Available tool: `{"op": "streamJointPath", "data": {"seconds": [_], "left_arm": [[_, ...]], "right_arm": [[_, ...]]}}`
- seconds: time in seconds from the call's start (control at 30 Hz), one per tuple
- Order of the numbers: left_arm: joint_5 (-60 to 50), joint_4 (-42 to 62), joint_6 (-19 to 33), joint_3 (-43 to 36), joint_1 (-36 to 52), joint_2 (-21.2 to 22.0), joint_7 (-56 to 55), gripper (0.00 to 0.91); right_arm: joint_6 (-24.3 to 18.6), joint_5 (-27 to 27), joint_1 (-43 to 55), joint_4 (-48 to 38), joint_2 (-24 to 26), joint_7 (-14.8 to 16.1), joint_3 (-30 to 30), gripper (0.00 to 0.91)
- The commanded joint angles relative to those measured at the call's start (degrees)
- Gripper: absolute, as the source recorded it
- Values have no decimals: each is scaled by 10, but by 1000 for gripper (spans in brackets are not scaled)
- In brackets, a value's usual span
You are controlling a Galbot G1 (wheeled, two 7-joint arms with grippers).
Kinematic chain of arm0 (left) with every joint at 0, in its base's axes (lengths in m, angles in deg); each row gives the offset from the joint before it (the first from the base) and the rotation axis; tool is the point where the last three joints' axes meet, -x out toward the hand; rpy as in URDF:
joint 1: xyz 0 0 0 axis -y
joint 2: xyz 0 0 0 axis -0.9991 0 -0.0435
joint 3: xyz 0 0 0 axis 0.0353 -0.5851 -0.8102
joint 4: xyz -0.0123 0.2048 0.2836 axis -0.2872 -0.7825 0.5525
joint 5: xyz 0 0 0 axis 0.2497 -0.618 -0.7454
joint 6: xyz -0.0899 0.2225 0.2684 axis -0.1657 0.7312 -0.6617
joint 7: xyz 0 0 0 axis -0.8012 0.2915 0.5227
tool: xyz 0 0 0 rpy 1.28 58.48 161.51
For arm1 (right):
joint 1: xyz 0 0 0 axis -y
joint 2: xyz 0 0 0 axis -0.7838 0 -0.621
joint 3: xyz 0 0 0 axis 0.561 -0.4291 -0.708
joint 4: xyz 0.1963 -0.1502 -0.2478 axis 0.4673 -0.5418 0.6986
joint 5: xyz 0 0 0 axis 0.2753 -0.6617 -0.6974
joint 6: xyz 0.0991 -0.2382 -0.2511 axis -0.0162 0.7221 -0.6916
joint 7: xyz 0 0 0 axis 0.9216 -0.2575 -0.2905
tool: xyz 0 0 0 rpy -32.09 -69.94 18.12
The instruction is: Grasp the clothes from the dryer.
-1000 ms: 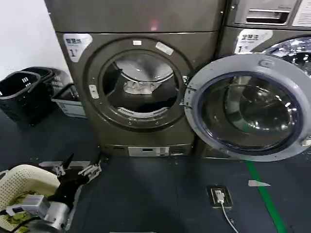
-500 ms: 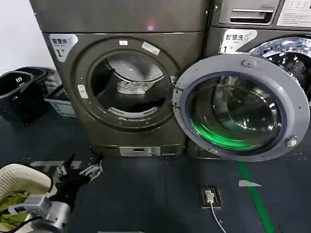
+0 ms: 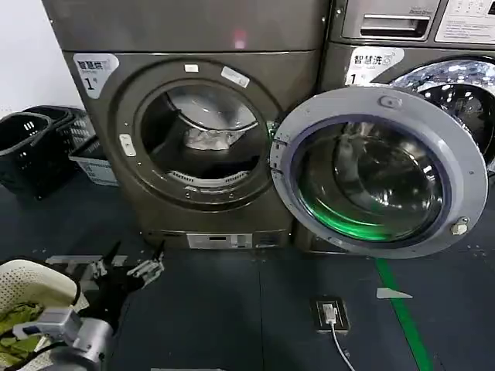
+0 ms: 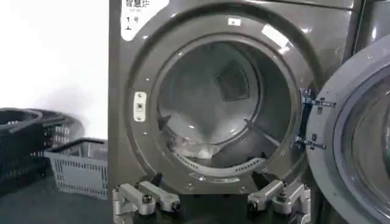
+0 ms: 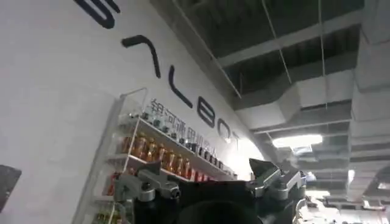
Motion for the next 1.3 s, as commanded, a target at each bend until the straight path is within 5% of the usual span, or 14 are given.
{"op": "streamJointPath", "data": {"seconds": [0.03,1.3], "left_arm": [[3,3,0,-2,5,-3,2,907],[6,0,-1,7,8,-7,3,907]], "right_arm": [[-6,2,-5,1,-1,1,6,907],[-10,2,-3,2,-6,6,5,907]]}}
